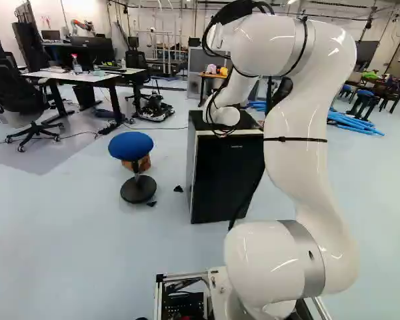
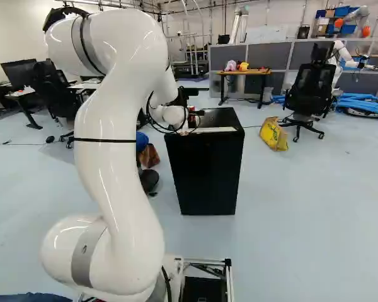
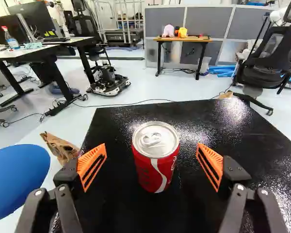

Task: Grab a drink from the fridge

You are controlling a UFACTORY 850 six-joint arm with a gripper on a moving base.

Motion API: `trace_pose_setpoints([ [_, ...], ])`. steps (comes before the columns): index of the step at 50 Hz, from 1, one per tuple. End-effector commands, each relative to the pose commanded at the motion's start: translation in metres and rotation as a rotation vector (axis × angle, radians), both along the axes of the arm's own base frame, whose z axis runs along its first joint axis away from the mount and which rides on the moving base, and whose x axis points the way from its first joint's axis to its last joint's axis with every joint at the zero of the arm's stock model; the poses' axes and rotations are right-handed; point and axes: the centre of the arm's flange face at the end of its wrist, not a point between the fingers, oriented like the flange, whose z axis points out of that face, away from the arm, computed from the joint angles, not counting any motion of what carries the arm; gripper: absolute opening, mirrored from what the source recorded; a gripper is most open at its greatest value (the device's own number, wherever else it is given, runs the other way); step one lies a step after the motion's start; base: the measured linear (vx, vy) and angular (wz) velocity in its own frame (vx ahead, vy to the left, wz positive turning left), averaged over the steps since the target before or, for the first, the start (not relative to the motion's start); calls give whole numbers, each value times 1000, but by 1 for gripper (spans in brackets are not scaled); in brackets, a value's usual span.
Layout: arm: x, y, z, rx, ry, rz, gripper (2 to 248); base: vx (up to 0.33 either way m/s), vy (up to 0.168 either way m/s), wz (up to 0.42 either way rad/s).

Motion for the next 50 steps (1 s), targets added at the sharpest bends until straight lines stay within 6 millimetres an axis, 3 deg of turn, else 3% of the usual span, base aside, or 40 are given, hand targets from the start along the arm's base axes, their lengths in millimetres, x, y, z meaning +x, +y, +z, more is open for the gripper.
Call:
trace_pose_setpoints([
  [12, 0, 0, 0, 0, 0, 0, 247, 0, 0, 0],
  [13, 0, 0, 0, 0, 0, 0, 224, 0, 0, 0],
  [18, 0, 0, 0, 0, 0, 0, 224, 0, 0, 0],
  [19, 0, 0, 0, 0, 0, 0, 186, 0, 0, 0],
  [23, 0, 0, 0, 0, 0, 0, 186, 0, 0, 0],
  [24, 0, 0, 0, 0, 0, 0, 148, 0, 0, 0],
  [28, 0, 0, 0, 0, 0, 0, 148, 0, 0, 0],
  [29, 0, 0, 0, 0, 0, 0, 110, 0, 0, 0],
  [33, 0, 0, 0, 0, 0, 0, 110, 0, 0, 0],
  [34, 0, 0, 0, 0, 0, 0, 100, 0, 0, 0],
  [50, -1, 0, 14, -1, -22, 0, 100, 0, 0, 0],
])
